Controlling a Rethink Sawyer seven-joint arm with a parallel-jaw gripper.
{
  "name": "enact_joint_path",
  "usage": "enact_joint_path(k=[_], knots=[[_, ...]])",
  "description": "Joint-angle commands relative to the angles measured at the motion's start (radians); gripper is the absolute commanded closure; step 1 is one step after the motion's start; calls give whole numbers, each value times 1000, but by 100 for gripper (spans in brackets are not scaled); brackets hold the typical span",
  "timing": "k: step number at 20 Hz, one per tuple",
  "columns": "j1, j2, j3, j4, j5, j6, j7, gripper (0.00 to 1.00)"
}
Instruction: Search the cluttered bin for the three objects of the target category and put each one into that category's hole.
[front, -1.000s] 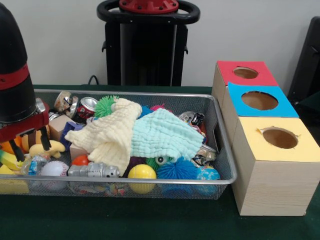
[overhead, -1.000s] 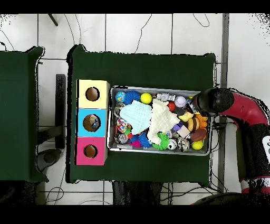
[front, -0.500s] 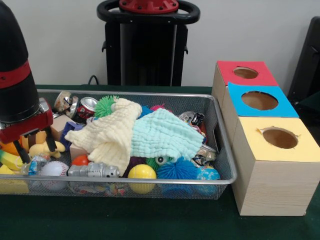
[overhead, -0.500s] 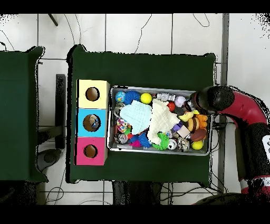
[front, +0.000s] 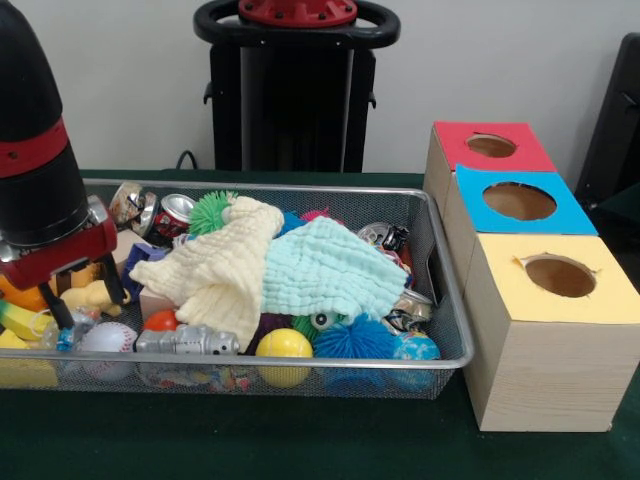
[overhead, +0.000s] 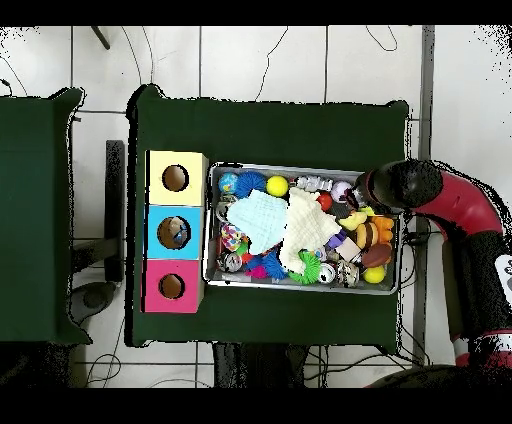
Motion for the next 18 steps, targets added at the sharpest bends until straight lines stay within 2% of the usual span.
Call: enact_joint_path(k=[1, 5, 11, 14, 18], knots=[[13, 40, 40, 40, -11, -2, -59, 0], [22, 55, 23, 12, -41, -13, -64, 0], [15, 41, 17, 26, -50, -21, -66, 0], [33, 29, -12, 8, -95, -8, -86, 0], [15, -5, 1, 50, -112, -46, -101, 0]])
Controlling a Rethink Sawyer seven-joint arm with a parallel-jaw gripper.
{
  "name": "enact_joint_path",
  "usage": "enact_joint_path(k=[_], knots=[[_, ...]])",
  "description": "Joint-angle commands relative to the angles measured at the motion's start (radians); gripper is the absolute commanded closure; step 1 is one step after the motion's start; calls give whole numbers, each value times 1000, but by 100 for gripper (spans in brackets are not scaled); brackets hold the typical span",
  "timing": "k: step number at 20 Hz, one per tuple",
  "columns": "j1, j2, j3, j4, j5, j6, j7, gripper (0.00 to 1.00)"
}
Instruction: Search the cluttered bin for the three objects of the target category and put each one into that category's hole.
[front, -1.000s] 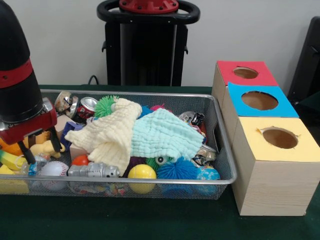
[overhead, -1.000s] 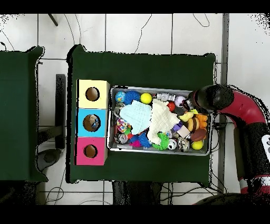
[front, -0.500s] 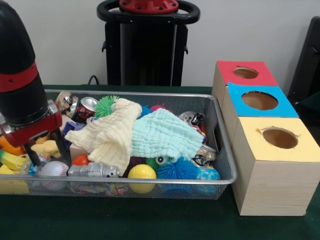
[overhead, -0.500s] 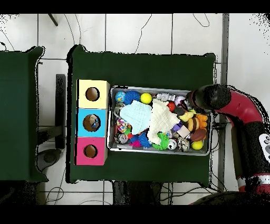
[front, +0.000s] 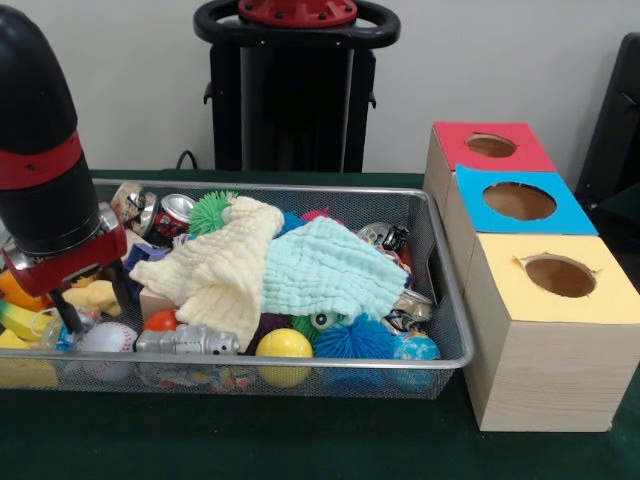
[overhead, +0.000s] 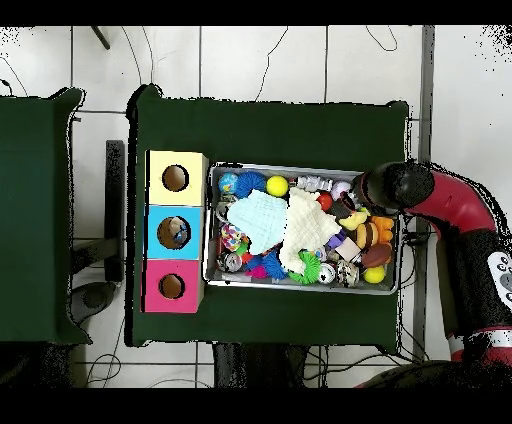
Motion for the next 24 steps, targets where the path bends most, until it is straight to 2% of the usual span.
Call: enact_joint_path(k=[1, 11, 24], knots=[[1, -23, 5, 59, -74, -54, -101, 0], [25, -44, 2, 60, -86, -20, -50, 0], [21, -21, 1, 43, -92, -26, -46, 0]])
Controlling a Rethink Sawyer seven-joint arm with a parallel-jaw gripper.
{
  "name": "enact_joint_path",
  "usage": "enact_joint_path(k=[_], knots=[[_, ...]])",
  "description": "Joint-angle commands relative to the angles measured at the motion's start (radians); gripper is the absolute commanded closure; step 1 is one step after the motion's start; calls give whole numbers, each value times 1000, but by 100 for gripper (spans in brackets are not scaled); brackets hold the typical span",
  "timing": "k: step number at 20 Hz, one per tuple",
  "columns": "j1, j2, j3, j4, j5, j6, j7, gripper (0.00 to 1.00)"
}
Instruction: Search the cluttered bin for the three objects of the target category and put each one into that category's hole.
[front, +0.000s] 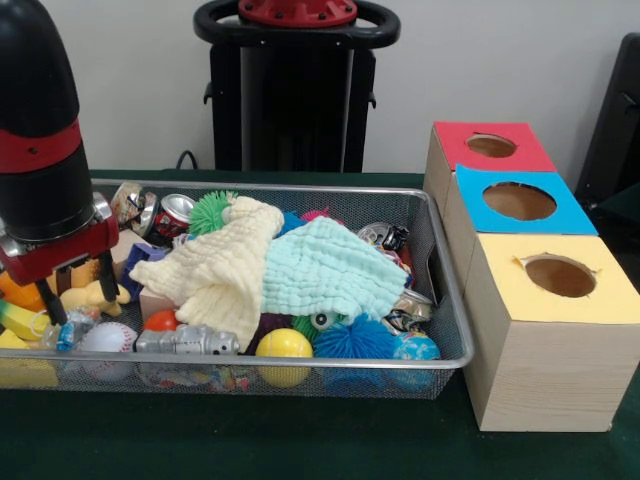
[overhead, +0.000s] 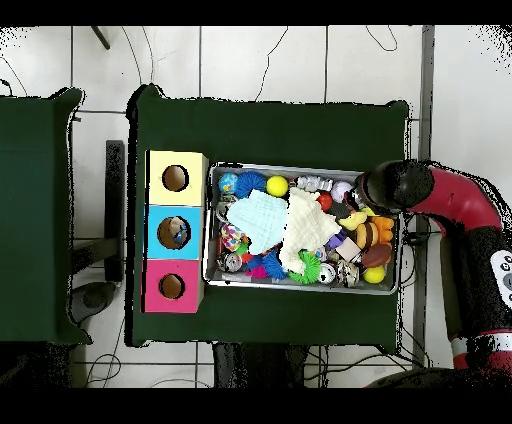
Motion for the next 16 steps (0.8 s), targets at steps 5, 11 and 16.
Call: enact_joint_path(k=[5, 11, 16], knots=[[25, 33, -32, 18, -96, -61, -43, 0], [41, 33, -55, 4, -142, -68, -28, 0], [47, 33, -70, 17, -163, -91, -2, 0]])
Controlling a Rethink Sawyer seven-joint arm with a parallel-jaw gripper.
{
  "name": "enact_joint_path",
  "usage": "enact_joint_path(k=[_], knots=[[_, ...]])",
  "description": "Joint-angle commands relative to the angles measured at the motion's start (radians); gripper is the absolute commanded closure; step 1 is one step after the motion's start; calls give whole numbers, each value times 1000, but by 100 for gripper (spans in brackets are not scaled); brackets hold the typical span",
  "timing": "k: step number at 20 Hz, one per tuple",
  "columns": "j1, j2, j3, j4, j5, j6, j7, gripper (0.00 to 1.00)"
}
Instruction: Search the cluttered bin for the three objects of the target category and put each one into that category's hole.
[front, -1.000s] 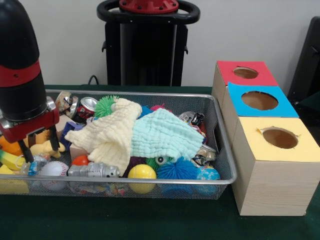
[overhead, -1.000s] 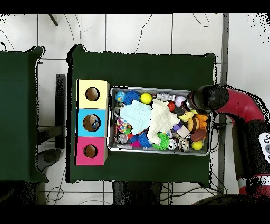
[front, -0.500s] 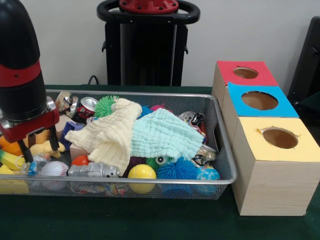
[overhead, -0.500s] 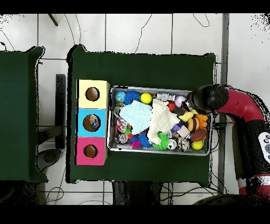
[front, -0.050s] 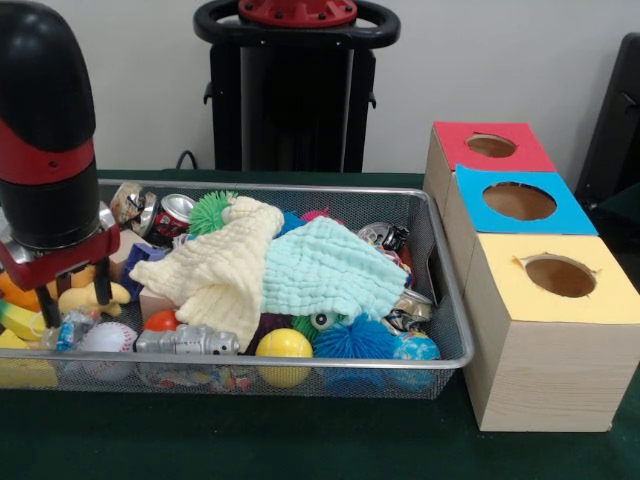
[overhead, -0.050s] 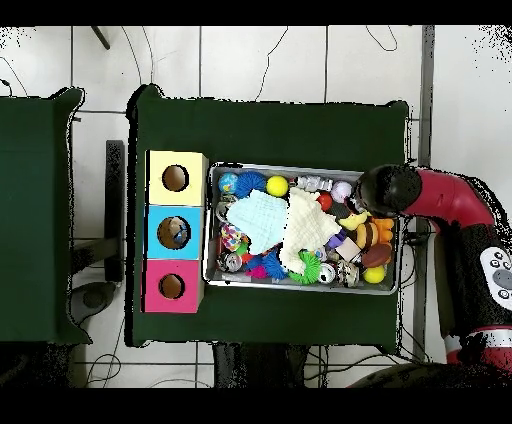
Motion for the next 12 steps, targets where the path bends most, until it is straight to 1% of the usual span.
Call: enact_joint_path(k=[1, 5, 8, 10, 11, 12], knots=[[15, 30, -39, 20, -72, -72, 2, 0], [14, 32, -44, 22, -81, -83, 9, 0], [16, 30, -54, 28, -96, -109, 24, 0], [22, 39, -61, 22, -105, -124, 36, 0], [30, 49, -61, 7, -104, -120, 40, 0], [30, 50, -62, 10, -104, -126, 45, 0]])
